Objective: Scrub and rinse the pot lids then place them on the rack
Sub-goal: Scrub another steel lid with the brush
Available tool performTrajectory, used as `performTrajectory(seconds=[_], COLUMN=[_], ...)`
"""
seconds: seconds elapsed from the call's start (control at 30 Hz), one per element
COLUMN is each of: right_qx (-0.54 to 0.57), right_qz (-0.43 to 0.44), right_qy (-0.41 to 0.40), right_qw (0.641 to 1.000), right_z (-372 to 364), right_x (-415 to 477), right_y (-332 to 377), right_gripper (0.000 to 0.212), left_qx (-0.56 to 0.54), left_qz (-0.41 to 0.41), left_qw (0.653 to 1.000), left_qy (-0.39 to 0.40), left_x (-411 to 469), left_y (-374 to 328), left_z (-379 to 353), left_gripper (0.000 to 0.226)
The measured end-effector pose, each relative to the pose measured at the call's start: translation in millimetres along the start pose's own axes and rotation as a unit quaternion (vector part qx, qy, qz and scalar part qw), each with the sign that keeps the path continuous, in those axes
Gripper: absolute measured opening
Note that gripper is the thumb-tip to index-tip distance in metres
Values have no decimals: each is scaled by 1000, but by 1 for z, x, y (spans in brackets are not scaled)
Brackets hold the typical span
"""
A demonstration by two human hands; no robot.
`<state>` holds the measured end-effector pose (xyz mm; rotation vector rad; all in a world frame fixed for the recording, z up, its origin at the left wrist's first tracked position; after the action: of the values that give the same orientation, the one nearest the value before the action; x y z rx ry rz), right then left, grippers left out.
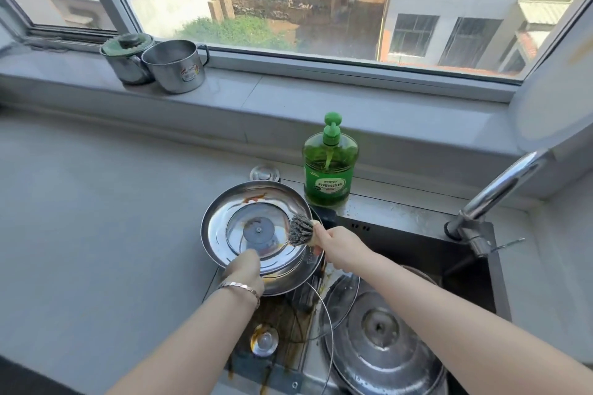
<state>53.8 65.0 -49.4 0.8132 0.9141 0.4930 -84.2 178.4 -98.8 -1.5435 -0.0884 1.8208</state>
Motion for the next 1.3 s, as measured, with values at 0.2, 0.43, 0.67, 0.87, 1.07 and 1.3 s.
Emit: performTrajectory(seconds=[0.2, 0.43, 0.67, 0.87, 1.07, 1.3], right_qx=[1, -14, -103, -355, -342, -333], right_qz=[-9, 9, 11, 85, 118, 32], right_qy=[-3, -8, -11, -115, -58, -157], right_qw=[1000, 1000, 995, 924, 931, 929], right_z=[0, 7, 18, 44, 36, 81], right_x=[-9, -18, -36, -85, -168, -194], right_y=[5, 17, 17, -13, -60, -95], right_gripper=[61, 58, 58, 49, 57, 53], left_qx=[-57, -105, -4, 92, 170, 186], left_qz=[33, -52, -72, -129, -193, -212], left_qw=[996, 991, 990, 959, 905, 874], left_qy=[55, 59, 124, 236, 339, 397], left_x=[5, 4, -46, -109, -160, -187], left_y=[5, 9, 12, 25, 49, 64], left_z=[-4, 10, 26, 22, 3, -18], left_gripper=[41, 49, 47, 52, 58, 61])
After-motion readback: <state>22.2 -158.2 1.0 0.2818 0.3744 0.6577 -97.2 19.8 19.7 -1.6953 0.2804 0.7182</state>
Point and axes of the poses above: each hand's wrist, its own x-axis towards the middle knuckle, its own z-axis out of the back of the hand, y = z × x, the point moved 3 cm from there along x, towards the middle knuckle, and after that the axes turned 13 degrees about x, right-handed, at the moved point
